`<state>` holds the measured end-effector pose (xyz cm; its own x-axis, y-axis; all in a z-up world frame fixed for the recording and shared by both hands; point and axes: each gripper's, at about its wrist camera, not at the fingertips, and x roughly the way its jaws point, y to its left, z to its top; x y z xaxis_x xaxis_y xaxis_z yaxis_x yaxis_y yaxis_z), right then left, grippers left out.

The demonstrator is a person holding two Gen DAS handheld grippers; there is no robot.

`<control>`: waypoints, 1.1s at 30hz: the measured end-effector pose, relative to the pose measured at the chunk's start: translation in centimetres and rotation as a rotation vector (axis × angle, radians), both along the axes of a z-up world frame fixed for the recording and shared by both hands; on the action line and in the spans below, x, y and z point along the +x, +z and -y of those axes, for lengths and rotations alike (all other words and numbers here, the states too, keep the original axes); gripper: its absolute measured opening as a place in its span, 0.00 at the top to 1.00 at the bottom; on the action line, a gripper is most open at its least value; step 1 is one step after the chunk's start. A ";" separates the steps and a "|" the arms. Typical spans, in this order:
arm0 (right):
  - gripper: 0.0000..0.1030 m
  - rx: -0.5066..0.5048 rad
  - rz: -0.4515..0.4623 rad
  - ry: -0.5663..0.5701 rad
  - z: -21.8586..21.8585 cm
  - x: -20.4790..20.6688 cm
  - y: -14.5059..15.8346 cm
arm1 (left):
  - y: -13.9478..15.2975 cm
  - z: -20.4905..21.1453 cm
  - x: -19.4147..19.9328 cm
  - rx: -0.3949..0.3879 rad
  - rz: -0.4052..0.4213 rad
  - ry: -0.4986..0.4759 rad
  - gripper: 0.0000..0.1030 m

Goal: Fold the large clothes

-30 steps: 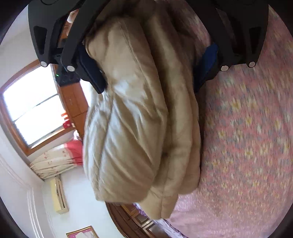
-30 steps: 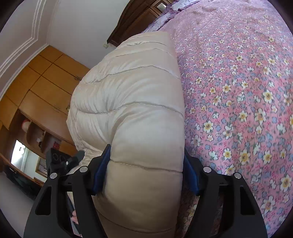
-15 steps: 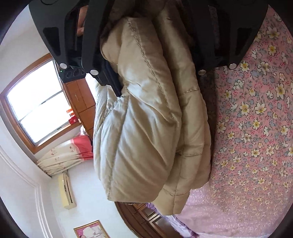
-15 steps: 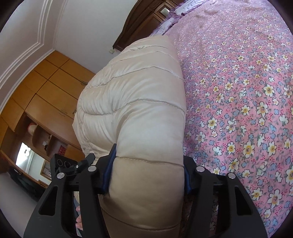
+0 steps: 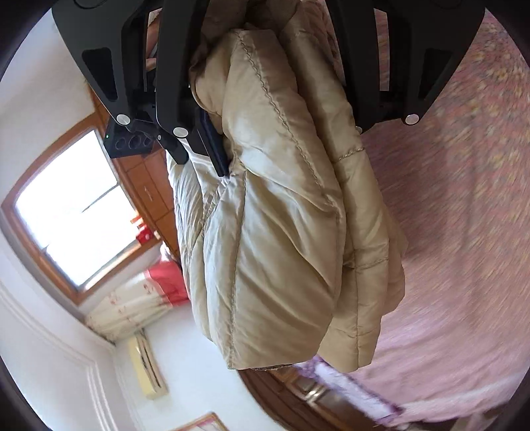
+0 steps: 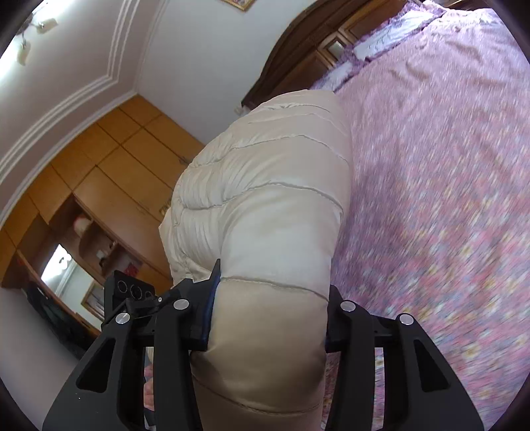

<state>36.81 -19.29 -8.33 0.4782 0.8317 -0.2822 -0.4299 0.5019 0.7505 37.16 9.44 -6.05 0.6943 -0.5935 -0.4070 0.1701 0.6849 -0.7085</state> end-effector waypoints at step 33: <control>0.52 0.049 -0.051 -0.164 18.8 9.7 -7.2 | -7.6 14.5 10.5 -0.068 0.018 -0.161 0.44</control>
